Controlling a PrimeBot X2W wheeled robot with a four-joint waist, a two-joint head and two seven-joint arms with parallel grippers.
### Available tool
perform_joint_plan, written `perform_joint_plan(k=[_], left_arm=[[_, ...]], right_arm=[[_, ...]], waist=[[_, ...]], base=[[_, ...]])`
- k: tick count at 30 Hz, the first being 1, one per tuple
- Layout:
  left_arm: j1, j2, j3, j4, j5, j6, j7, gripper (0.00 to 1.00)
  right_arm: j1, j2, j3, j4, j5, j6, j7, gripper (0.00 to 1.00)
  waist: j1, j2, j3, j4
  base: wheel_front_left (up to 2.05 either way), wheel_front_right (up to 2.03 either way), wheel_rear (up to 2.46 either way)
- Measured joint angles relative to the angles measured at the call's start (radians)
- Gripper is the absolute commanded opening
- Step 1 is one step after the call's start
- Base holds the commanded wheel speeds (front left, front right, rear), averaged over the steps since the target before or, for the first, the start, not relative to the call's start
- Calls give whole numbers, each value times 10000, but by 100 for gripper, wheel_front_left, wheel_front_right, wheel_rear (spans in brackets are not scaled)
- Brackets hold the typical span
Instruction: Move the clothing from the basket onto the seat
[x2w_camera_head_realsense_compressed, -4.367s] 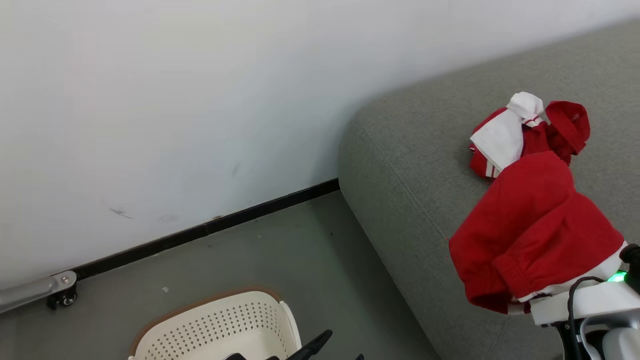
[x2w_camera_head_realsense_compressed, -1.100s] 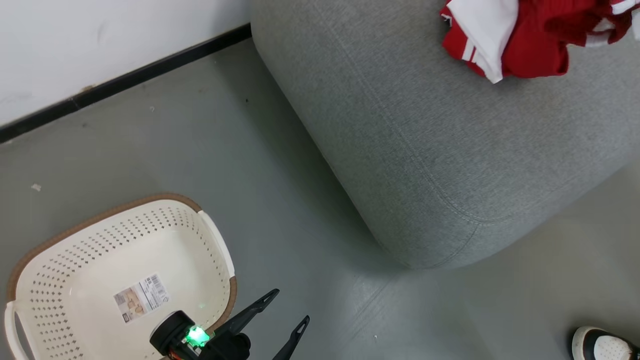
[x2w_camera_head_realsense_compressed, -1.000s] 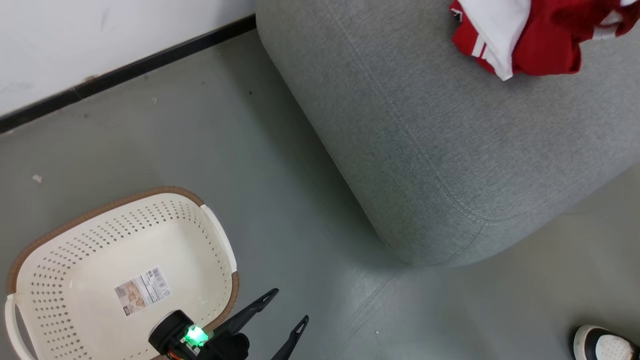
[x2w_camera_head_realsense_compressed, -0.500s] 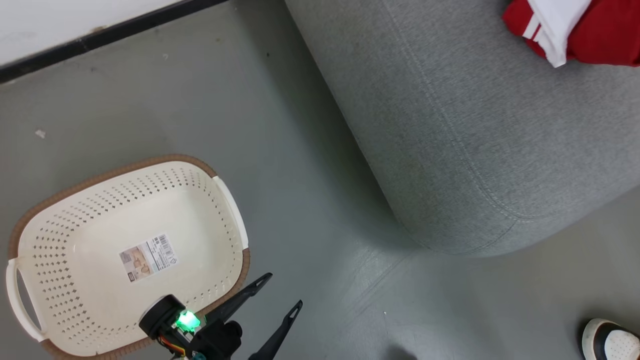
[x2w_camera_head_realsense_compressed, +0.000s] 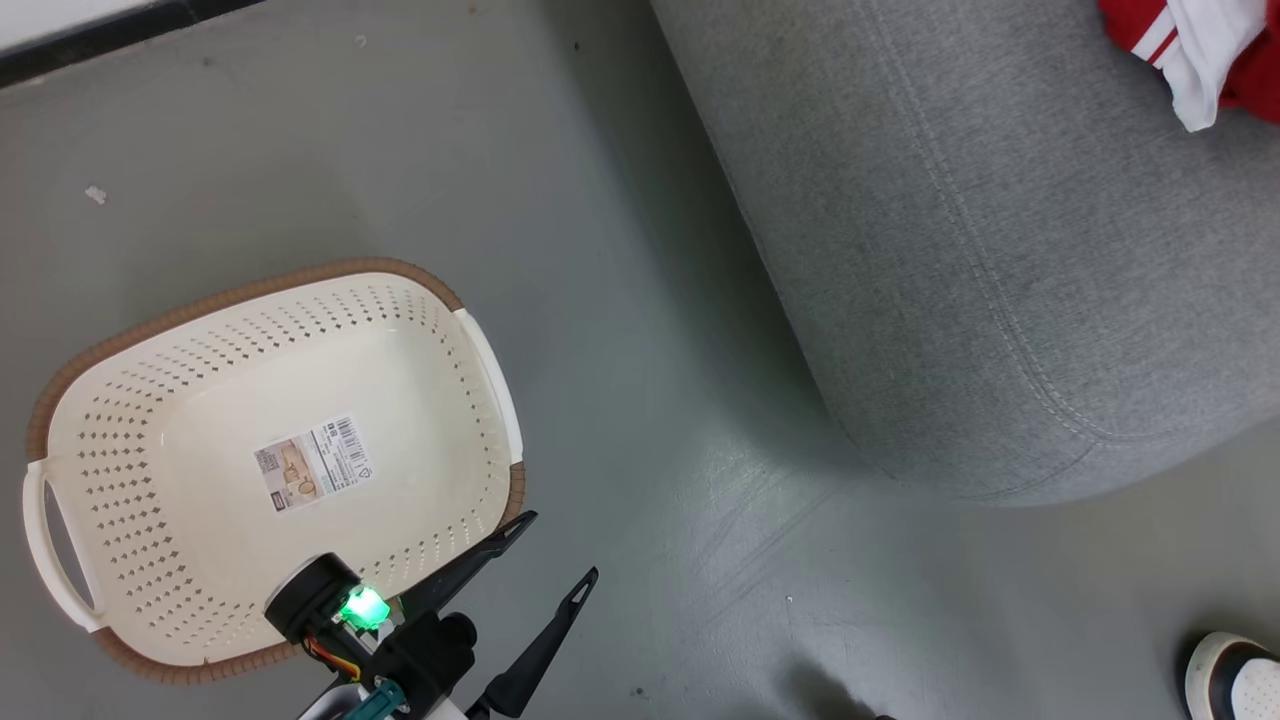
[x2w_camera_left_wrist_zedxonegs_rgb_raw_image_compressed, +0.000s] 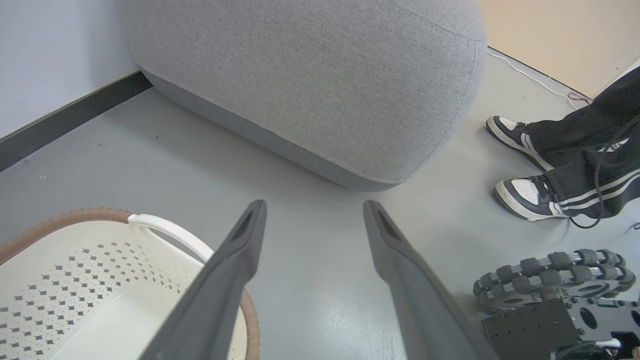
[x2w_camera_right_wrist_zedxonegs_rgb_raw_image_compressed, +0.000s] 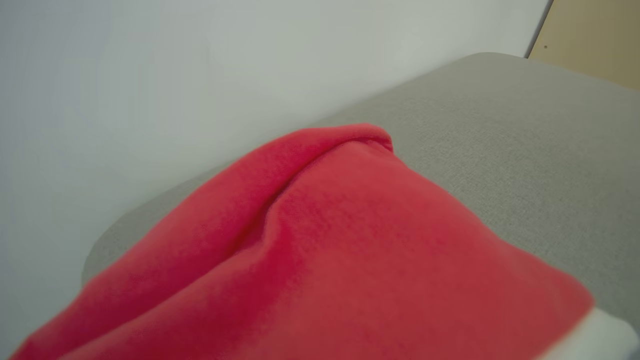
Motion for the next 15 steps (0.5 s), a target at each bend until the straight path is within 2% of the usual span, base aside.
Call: perform_joint_plan(k=[9,10,11,12,15], left_arm=[[-345,-13,-176,-58,-35,0,0,100],[-385,-13,-182,-56,-35,0,0,100],[-399,-13,-176,-54,-36,0,0,100],[-399,-13,-173,-52,-44,0,0,100],[-400,-35,-171,-25,-56,0,0,100]], right_arm=[[-466,17,142,627,-583,0,556,0],[-512,19,113,667,-621,2,556,35],[-565,19,90,700,-688,2,556,94],[-596,19,71,715,-723,0,554,100],[-615,17,23,825,-836,0,514,100]], waist=[[0,0,231,231],[-1,0,235,250],[0,0,233,261],[0,0,226,266],[0,0,193,270]], base=[[0,0,0],[0,0,0],[0,0,0],[0,0,0],[0,0,0]])
